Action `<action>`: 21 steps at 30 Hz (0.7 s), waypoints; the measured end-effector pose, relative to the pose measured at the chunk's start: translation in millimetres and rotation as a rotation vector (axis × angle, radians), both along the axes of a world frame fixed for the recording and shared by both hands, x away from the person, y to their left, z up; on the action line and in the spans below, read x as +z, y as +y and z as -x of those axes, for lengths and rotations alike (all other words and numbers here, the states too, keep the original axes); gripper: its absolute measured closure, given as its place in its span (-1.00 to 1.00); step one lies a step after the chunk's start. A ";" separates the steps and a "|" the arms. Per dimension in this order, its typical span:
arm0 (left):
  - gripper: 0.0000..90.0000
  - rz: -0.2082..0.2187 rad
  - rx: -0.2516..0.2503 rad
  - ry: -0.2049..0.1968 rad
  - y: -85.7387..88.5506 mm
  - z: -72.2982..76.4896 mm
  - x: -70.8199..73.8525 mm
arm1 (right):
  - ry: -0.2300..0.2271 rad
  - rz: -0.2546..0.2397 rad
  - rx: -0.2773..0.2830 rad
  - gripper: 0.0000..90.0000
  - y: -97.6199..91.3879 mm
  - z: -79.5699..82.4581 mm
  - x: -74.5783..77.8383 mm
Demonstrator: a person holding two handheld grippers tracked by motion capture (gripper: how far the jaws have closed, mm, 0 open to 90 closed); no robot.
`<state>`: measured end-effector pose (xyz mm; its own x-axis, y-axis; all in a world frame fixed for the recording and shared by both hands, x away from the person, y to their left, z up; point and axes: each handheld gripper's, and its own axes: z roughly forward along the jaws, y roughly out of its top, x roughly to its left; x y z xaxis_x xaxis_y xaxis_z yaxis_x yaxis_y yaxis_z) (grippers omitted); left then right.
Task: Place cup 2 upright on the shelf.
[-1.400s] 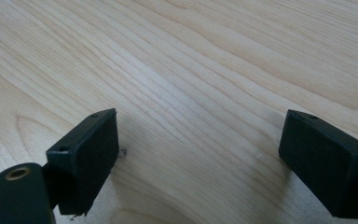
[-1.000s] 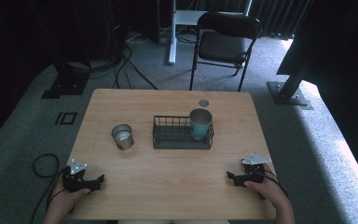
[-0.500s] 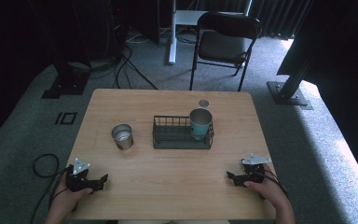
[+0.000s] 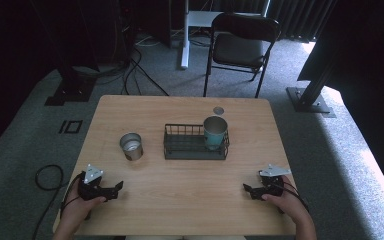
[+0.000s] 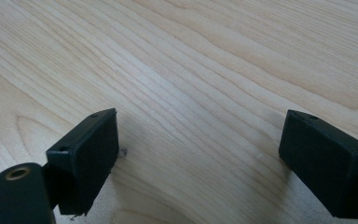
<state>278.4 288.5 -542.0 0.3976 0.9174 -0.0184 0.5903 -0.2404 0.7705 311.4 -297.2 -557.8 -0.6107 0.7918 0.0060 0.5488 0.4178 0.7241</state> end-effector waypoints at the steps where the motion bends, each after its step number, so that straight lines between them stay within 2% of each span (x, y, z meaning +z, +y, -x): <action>1: -0.94 0.000 -0.002 -0.003 -0.8 -0.7 0.8 | 0.000 0.000 0.000 -0.74 0.0 0.0 0.0; 6: -0.94 0.009 0.005 -0.032 -3.1 -5.6 6.2 | 0.001 0.000 0.000 -0.74 0.0 -0.1 0.0; 11: -0.94 0.040 0.021 -0.063 -4.4 -11.9 12.7 | 0.000 0.000 0.000 -0.74 -0.1 -0.1 0.0; 21: -0.94 0.040 0.006 -0.086 -10.0 -23.7 20.3 | 0.001 0.000 0.000 -0.74 -0.1 -0.1 0.0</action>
